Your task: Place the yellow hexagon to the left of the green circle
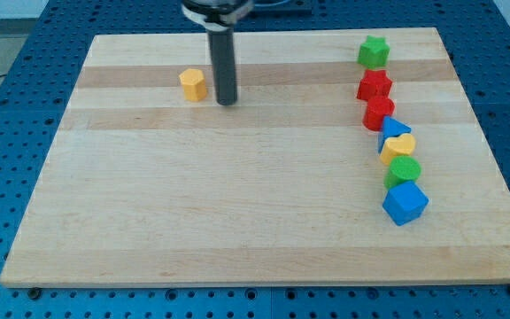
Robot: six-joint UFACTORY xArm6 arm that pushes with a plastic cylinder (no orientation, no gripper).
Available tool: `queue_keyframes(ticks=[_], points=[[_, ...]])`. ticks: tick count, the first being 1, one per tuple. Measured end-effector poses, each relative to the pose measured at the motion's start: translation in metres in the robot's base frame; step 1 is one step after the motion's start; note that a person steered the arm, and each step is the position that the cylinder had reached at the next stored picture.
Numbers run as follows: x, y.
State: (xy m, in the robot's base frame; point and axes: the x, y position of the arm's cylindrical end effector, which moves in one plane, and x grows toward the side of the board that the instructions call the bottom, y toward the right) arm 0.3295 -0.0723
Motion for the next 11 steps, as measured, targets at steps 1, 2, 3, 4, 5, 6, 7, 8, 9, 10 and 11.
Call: queue_keyframes(ticks=[1,2,3,4,5,6,7,8,9,10,11], points=[[-0.093,0.007],[-0.056,-0.064],[0.041,-0.005],[0.085,0.079],[0.039,0.041],[0.051,-0.015],[0.113,0.011],[0.142,0.052],[0.102,-0.018],[0.141,-0.038],[0.183,0.01]])
